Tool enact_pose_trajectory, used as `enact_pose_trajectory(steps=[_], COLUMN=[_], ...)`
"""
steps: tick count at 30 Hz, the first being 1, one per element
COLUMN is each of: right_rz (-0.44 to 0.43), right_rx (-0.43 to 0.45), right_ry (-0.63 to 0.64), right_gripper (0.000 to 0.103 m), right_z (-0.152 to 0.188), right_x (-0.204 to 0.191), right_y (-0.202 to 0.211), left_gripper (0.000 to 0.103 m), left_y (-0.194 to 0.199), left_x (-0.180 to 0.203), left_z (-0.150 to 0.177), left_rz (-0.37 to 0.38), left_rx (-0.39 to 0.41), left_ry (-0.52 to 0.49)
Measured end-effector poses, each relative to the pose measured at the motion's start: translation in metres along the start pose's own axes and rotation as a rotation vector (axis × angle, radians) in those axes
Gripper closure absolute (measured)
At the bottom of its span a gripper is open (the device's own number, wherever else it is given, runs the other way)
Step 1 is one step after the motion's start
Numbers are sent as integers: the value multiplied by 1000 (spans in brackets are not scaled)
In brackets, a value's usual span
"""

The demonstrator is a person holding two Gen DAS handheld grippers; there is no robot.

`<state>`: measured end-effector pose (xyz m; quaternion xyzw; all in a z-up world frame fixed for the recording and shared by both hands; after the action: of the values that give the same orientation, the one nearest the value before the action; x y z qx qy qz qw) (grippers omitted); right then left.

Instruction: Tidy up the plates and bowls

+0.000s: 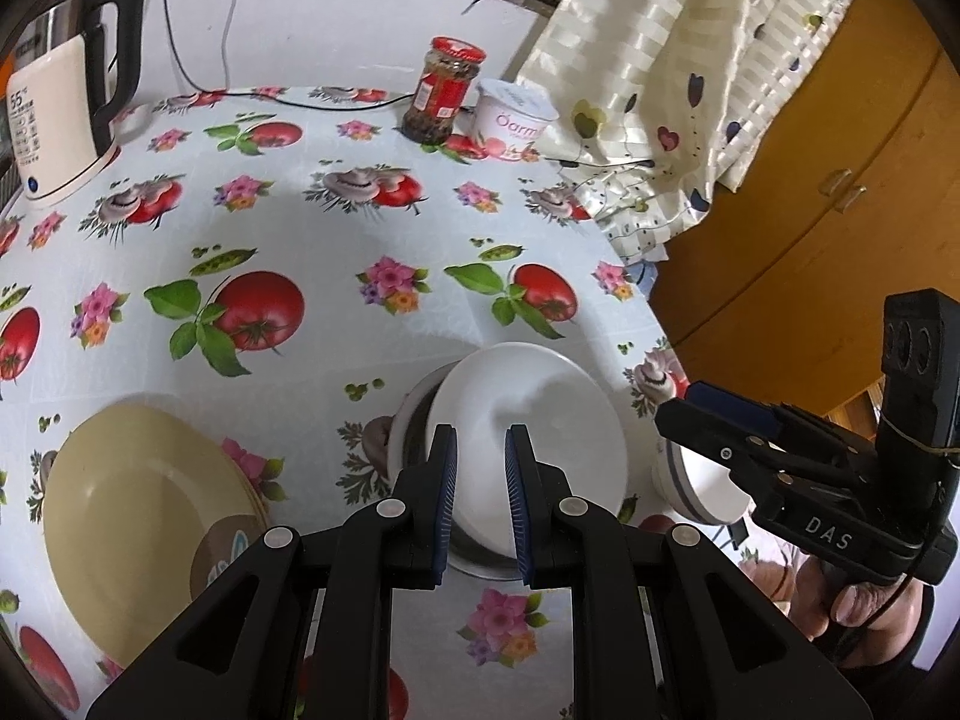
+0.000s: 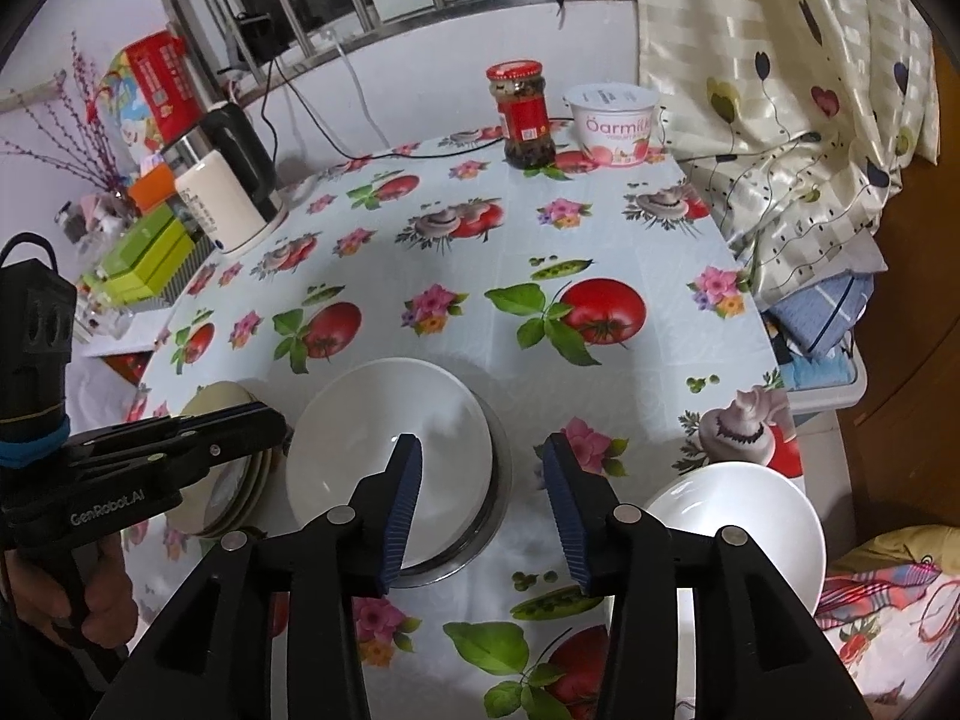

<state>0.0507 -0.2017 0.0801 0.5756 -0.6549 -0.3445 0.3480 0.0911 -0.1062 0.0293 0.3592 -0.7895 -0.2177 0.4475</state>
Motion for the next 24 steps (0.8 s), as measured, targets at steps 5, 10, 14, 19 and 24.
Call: enact_pose_trajectory(steps=[5,10,14,19,24], right_rz=[7,17,24,25,27], right_rx=[20,42,57,68,74], right_ry=[4,9,9,3,-5], right_gripper=[60,59,58,57,57], right_z=[0,-1,-1,-1,0], right_x=[0,2,4,7,12], right_y=[8,15,21,25,28], left_gripper=[86,86,86,86,86], left_y=[0,0,-1,-4,-8], left_x=[11,20,26,34,40], left_z=[0,0,-1,-1,-1], left_rz=[14,30,36,42,47], left_rx=[2,4,1,-4,-13], left_ry=[-29,-56,-71,-89,-103])
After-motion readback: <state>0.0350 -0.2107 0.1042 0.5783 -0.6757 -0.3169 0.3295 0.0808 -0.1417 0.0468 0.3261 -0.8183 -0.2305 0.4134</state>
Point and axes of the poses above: each gripper's, at about its wrist camera, not at the fingertips, and y roughly against the way its jaws point, x to its right, z to its underside, the point moved 1 cm from there along -y, roughly the way its jaws point, and after that the axes turned 14 degrees about z, right-handed, at the moved point
